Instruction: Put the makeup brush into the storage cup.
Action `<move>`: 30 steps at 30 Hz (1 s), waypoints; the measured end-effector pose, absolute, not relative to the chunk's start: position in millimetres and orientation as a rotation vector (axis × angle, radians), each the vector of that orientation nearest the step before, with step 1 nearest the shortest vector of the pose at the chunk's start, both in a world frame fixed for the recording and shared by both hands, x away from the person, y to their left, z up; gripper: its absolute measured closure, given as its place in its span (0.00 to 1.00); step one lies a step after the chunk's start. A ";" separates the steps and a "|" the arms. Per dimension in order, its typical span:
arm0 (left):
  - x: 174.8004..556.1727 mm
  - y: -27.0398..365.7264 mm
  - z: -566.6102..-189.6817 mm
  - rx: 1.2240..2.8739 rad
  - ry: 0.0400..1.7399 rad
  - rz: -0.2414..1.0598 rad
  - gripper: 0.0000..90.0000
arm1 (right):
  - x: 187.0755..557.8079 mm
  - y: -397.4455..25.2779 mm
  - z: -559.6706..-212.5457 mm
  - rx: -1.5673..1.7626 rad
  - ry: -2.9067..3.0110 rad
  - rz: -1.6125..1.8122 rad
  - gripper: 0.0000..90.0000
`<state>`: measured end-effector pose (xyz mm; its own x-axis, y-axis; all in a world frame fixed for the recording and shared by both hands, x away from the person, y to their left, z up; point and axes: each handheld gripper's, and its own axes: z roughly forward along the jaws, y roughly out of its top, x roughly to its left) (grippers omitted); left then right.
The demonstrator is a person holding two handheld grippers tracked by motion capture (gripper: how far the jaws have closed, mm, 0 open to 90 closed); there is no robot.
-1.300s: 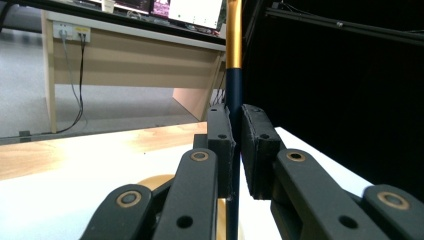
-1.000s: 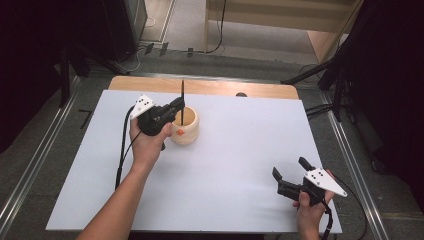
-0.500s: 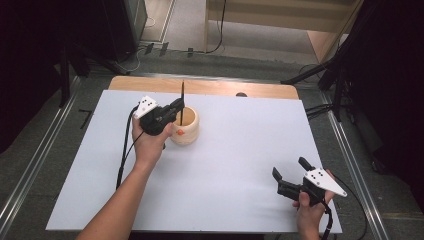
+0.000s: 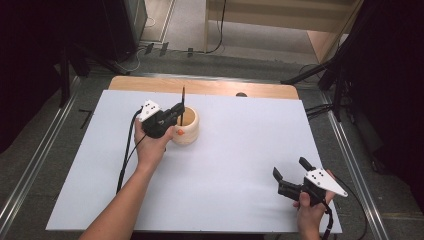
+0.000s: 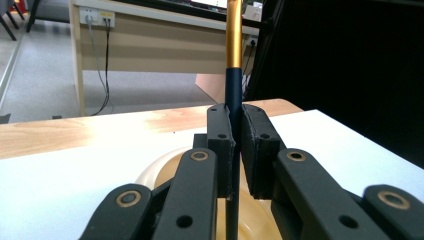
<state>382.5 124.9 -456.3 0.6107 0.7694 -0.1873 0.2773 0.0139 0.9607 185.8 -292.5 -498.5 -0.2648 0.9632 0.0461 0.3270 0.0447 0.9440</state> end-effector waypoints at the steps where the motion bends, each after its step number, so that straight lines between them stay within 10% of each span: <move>1: 382.6 124.8 -456.9 1.560 0.907 0.478 0.94 | 185.8 -292.5 -498.5 1.315 1.668 1.232 0.04; 10: 382.1 125.3 -461.5 1.591 0.917 0.465 0.91 | 185.4 -292.4 -498.2 1.315 1.666 1.232 0.04; 30: 370.7 139.4 -451.0 1.552 0.933 0.416 0.48 | 185.3 -292.6 -498.2 1.314 1.666 1.231 0.04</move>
<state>370.7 139.4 -451.0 0.6123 0.7528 -0.2417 0.3238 0.0401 0.9453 185.3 -292.6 -498.2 -0.2634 0.9636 0.0450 0.3260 0.0450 0.9443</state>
